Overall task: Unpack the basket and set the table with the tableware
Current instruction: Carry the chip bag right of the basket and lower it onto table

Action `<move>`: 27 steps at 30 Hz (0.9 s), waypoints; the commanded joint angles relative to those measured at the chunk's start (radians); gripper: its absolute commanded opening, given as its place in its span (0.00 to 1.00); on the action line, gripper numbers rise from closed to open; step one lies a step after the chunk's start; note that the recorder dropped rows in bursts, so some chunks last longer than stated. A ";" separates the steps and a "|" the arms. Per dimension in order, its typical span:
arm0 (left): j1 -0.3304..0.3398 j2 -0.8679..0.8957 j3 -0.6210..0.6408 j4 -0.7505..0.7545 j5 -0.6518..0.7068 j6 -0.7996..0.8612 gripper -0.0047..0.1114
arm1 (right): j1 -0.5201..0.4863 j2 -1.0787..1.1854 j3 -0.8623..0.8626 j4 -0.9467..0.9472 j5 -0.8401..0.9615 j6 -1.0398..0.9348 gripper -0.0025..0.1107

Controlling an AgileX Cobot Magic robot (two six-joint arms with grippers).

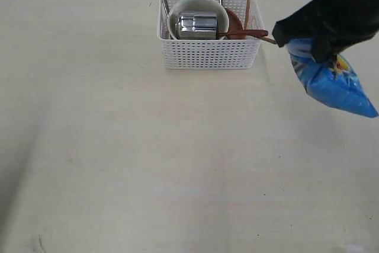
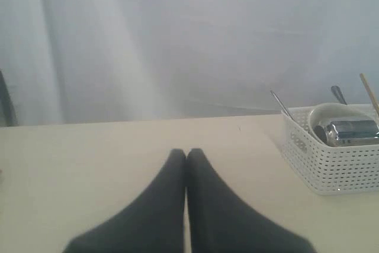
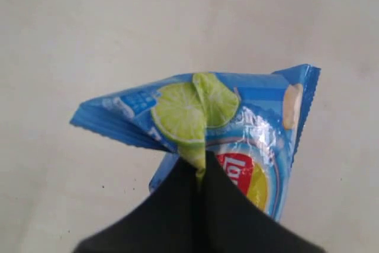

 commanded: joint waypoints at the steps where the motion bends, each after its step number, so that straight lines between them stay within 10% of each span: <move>1: -0.006 -0.003 0.002 -0.004 -0.007 -0.001 0.04 | -0.003 -0.083 0.080 0.009 -0.002 0.005 0.02; 27: -0.006 -0.003 0.002 -0.004 -0.007 -0.001 0.04 | -0.003 0.014 0.258 -0.059 -0.193 0.022 0.02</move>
